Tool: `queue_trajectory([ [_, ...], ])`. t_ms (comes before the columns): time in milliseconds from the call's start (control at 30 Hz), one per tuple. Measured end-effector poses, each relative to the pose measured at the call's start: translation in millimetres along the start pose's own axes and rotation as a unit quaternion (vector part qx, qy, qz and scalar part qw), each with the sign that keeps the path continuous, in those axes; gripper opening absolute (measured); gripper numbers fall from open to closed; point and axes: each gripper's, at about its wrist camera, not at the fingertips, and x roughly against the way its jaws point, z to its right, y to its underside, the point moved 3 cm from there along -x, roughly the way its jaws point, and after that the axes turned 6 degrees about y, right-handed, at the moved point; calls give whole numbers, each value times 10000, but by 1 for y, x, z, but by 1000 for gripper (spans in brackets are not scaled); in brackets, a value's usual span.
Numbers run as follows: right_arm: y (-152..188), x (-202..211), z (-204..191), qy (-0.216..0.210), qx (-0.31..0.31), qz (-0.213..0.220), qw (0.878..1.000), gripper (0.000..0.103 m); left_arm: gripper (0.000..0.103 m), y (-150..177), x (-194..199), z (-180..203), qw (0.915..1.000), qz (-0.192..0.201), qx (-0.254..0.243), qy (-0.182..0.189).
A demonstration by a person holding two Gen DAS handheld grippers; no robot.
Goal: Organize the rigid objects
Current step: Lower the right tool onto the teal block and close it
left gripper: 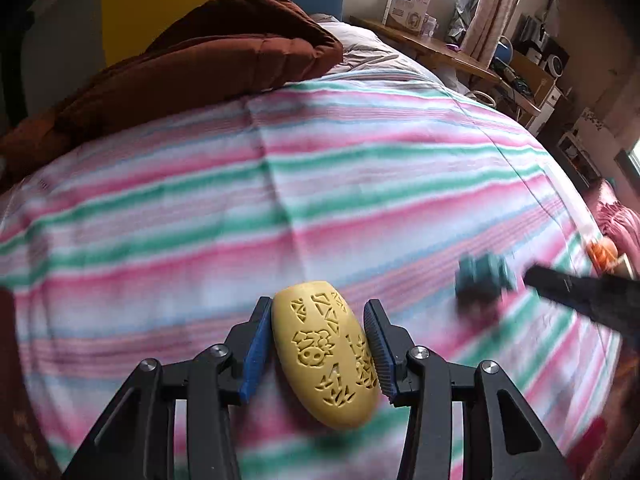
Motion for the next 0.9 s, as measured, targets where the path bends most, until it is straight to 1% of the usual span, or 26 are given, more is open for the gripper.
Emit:
queue_trajectory([
  [133,1,-6,3,112,16,-90,9999,37,47,31,19,6,9999,20,-167,-15],
  [267,1,-7,5,84,1,-76,9999,37,46,67,40,14,9993,64,-367,11],
  [433,-1,-8,6,-119,-97,-104,9998,37,46,103,62,16,9986,155,-495,34],
  [500,-1,-8,5,-218,-119,-84,9997,37,46,112,68,15,9986,193,-490,45],
  [600,-2,-4,2,-343,-118,59,9993,37,46,122,76,12,9988,238,-414,92],
  [700,-3,1,0,-465,-143,170,9987,37,46,128,78,11,9985,282,-460,75],
  [733,-4,2,0,-490,-148,195,9985,38,44,128,77,11,9986,269,-457,76],
  [767,-4,3,-1,-502,-151,233,9984,40,36,129,76,10,9986,235,-477,2],
  [800,-5,4,-1,-512,-149,272,9982,41,35,130,75,10,9980,293,-557,-72],
  [900,-8,11,-2,-609,-143,445,9970,41,35,134,78,9,9975,358,-600,-51],
])
